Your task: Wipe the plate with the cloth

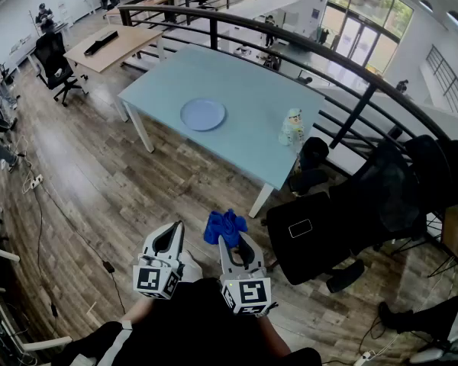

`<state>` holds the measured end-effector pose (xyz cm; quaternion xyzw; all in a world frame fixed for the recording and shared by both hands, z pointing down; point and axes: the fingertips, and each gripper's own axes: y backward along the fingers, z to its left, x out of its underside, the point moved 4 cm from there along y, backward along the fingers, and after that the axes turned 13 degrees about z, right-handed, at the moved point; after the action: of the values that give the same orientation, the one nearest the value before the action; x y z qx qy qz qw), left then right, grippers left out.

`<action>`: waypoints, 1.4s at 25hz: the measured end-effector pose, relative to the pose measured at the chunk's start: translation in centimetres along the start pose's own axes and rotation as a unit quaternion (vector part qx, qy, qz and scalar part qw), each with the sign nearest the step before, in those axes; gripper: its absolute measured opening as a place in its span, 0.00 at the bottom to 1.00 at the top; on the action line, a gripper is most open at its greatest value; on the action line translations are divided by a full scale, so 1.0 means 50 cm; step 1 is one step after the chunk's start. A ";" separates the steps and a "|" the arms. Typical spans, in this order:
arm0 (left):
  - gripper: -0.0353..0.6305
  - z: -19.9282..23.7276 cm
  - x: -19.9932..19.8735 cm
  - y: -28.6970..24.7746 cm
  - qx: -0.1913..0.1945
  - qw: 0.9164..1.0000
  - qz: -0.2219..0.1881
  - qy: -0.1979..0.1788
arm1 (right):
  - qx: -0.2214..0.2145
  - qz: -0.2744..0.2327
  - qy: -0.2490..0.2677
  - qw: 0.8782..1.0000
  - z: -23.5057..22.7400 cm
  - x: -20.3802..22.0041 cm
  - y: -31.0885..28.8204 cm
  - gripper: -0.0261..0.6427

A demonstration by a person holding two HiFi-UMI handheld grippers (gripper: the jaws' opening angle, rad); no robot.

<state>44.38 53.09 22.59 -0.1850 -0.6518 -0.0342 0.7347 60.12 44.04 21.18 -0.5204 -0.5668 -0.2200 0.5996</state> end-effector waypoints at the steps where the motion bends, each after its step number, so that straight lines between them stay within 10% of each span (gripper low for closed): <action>1: 0.06 -0.001 -0.003 -0.002 0.001 1.000 0.000 -0.001 | 0.001 0.000 0.000 1.000 -0.002 -0.002 -0.001 0.22; 35: 0.06 0.169 -0.042 -0.126 0.007 1.000 0.000 0.010 | 0.012 0.007 -0.004 1.000 0.037 -0.070 -0.179 0.22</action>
<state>34.25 49.49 22.66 -0.1792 -0.6445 -0.0317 0.7426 50.72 41.25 21.02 -0.5180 -0.5678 -0.2067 0.6055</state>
